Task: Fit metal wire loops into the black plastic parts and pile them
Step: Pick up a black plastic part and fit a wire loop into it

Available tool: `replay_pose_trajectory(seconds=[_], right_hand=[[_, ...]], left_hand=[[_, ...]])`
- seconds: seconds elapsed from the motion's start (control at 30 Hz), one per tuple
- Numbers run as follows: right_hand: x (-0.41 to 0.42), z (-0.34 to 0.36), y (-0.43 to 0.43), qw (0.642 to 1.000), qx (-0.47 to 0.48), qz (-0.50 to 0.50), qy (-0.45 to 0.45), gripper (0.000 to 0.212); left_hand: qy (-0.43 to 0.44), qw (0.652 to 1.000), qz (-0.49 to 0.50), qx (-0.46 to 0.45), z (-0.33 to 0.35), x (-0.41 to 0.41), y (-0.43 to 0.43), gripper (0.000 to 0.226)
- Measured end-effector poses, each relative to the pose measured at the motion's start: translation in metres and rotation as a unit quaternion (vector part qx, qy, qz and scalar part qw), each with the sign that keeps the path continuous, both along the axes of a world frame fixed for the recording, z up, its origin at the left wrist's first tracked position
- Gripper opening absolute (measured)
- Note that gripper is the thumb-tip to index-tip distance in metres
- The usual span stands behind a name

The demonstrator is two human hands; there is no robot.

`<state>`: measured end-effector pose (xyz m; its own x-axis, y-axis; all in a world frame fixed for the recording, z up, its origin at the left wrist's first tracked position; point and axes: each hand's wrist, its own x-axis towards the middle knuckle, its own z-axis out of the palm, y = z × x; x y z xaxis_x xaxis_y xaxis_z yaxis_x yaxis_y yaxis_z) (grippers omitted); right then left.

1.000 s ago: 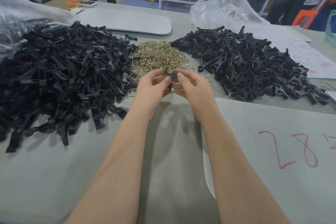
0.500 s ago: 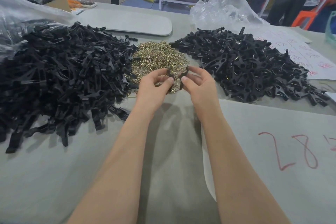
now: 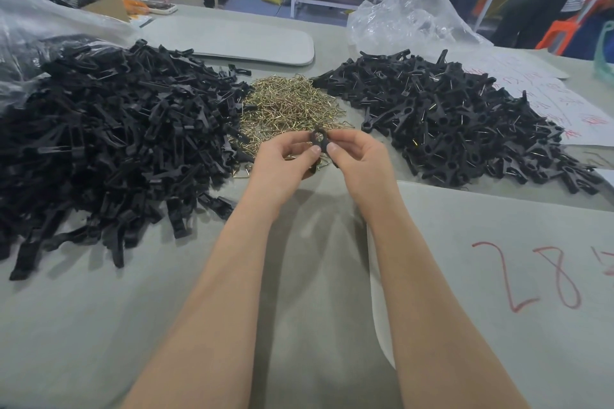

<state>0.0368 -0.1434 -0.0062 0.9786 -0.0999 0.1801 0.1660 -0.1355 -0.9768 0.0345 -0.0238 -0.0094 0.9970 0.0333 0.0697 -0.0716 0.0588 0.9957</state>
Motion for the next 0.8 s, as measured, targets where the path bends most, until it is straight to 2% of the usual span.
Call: replay_pose_trajectory(seconds=[0.23,0.33,0.43,0.53,0.57,0.6,0.67,0.73,0.8], right_hand=[[0.0,0.0,-0.002,0.999,0.038,-0.011,0.014,0.018],[-0.001,0.001,-0.004,0.986,0.151,0.036,0.054,0.019],[-0.002,0.005,-0.006,0.964,0.232,0.102,0.079,0.02],[-0.002,0.007,-0.002,0.957,0.266,0.068,0.098,0.01],[-0.002,0.005,-0.002,0.964,0.244,0.027,0.098,0.005],[0.0,0.002,-0.002,0.979,0.177,-0.027,0.094,0.006],[0.004,-0.005,-0.002,0.989,-0.066,-0.098,0.085,0.023],[0.009,-0.009,0.003,0.956,-0.273,-0.073,0.082,0.04],[0.017,-0.011,0.017,0.912,-0.399,-0.033,0.086,0.049]], left_hand=[[0.028,0.998,-0.027,-0.052,0.004,-0.003,0.003,0.02],[0.03,0.996,-0.035,-0.075,0.006,-0.004,0.003,0.015],[0.027,0.996,-0.059,-0.064,0.006,-0.002,0.006,0.019],[0.04,0.992,-0.051,-0.112,0.006,0.0,0.007,0.011],[0.048,0.985,-0.028,-0.164,0.007,0.0,0.009,0.009],[0.06,0.97,0.003,-0.236,0.008,0.002,0.013,0.007],[0.087,0.911,0.056,-0.398,0.01,0.005,0.023,0.004],[0.095,0.851,0.088,-0.509,0.012,0.007,0.029,0.005],[0.1,0.816,0.095,-0.562,0.014,0.006,0.029,0.006]])
